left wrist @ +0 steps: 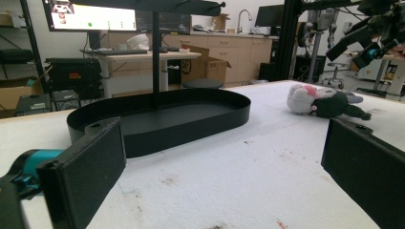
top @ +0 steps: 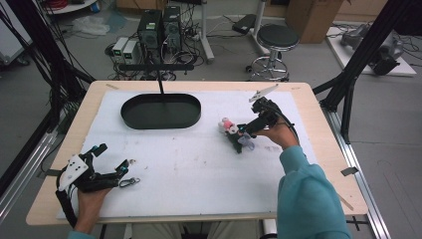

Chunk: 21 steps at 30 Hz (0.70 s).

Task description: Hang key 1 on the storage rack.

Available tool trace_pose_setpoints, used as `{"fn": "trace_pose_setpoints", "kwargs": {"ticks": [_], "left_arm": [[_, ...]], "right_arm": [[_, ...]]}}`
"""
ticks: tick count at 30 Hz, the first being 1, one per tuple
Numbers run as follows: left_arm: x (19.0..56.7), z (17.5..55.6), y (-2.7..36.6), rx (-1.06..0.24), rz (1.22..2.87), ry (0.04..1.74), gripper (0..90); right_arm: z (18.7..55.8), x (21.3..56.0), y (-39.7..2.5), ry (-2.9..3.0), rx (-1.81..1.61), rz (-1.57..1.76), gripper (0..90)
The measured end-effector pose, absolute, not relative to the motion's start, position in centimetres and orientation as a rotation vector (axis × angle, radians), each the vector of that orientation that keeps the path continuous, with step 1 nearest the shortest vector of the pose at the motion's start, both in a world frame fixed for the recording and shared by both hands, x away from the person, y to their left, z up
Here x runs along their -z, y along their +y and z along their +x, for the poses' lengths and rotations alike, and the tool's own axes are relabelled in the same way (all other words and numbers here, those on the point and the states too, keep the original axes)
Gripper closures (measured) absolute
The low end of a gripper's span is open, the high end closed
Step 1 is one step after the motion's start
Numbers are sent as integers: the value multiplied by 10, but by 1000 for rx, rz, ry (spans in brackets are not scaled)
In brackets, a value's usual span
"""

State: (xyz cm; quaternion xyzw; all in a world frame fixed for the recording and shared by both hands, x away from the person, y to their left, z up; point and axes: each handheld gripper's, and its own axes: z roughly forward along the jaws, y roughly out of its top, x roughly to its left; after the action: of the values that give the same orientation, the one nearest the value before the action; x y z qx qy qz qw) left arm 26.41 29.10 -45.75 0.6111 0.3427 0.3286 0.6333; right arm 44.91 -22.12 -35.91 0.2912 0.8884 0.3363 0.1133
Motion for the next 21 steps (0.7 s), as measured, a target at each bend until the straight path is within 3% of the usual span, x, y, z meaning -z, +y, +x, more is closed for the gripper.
{"fn": "trace_pose_setpoints", "kwargs": {"ticks": [21], "left_arm": [[457, 264, 291, -751, 1399, 785, 17]], "right_arm": [[462, 392, -195, 2758, -769, 905, 7]]}}
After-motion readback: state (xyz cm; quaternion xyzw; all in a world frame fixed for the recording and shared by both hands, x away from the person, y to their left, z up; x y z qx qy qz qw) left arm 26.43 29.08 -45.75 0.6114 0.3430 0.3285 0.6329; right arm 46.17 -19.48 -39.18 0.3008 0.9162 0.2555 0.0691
